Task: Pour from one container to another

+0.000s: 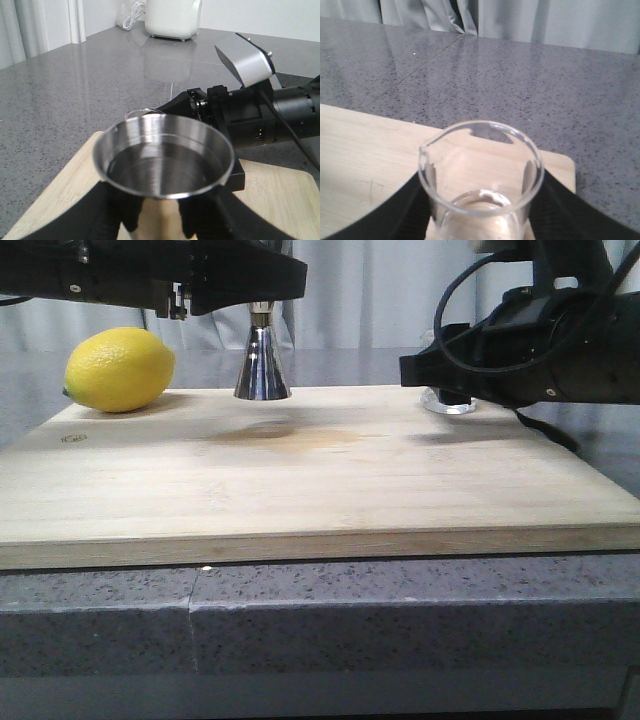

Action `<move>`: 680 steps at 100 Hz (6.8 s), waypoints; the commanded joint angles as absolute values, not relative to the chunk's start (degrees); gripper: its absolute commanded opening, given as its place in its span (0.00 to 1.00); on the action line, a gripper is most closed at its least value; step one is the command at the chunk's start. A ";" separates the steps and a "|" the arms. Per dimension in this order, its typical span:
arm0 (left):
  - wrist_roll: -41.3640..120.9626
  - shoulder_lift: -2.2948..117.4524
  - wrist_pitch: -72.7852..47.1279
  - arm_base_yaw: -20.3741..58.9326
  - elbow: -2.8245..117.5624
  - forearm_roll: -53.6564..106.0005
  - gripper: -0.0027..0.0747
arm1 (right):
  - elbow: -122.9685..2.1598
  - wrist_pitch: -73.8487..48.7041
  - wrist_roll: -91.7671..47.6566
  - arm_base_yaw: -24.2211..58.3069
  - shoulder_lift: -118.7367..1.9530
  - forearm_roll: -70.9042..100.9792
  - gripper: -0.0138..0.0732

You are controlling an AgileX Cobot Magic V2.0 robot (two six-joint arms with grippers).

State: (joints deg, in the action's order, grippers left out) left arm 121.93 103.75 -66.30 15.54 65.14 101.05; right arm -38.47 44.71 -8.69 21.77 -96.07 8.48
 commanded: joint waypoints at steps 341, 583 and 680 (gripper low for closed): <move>130.66 101.49 -72.00 15.89 61.12 106.74 0.35 | -39.88 -31.09 -5.35 21.55 -37.35 -1.60 0.83; 5.03 43.94 -58.18 15.89 61.12 3.77 0.70 | -39.88 -44.15 13.78 17.48 -37.29 -10.33 0.83; -4.51 35.38 -47.26 15.89 50.39 0.00 0.01 | -39.88 -41.80 19.06 17.48 -37.29 -14.92 0.08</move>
State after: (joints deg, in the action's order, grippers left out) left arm -3.93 35.11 -51.45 15.54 49.00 0.00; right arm -38.47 -45.62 18.95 17.72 -37.52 -13.20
